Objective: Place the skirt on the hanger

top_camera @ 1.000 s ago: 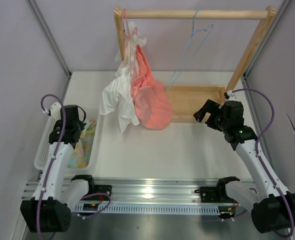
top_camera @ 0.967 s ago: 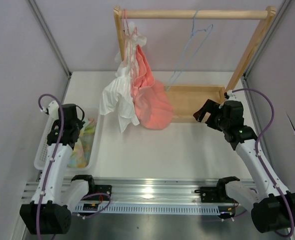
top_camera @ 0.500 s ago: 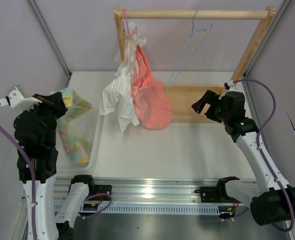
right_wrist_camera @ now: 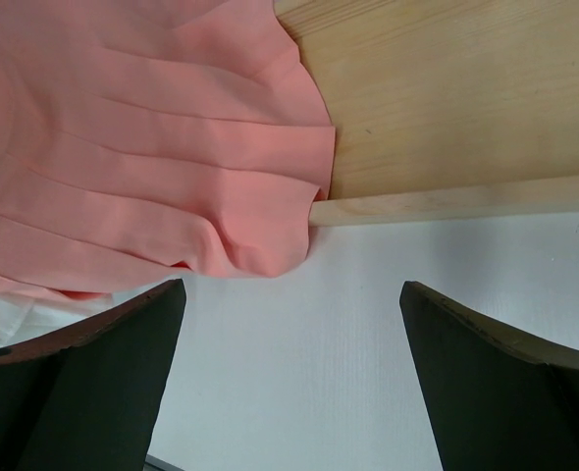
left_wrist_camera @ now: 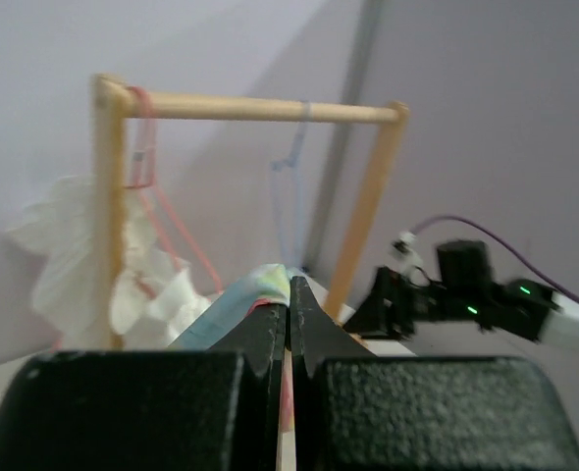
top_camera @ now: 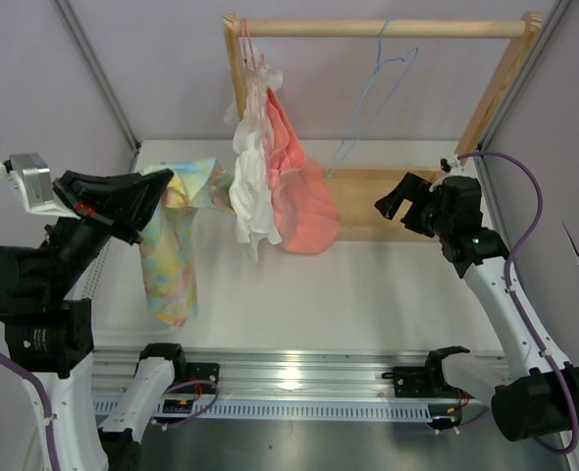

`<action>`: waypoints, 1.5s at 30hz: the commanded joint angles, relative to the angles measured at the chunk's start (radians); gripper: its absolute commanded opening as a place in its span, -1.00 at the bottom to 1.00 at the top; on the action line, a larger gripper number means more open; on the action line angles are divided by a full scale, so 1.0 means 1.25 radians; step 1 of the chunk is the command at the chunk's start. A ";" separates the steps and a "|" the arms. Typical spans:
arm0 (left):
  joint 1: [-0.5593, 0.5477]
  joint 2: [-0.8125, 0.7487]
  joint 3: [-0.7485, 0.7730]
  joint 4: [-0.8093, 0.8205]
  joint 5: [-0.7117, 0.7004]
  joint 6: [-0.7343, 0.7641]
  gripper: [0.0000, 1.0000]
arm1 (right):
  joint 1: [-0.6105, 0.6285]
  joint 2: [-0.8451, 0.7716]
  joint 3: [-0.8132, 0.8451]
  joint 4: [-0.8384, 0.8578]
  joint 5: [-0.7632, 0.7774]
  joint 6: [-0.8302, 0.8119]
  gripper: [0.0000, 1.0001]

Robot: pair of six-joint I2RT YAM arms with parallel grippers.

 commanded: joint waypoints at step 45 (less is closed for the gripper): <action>-0.682 0.455 -0.144 0.318 -0.473 -0.011 -1.00 | -0.086 -0.042 -0.168 -0.037 -0.142 0.075 0.92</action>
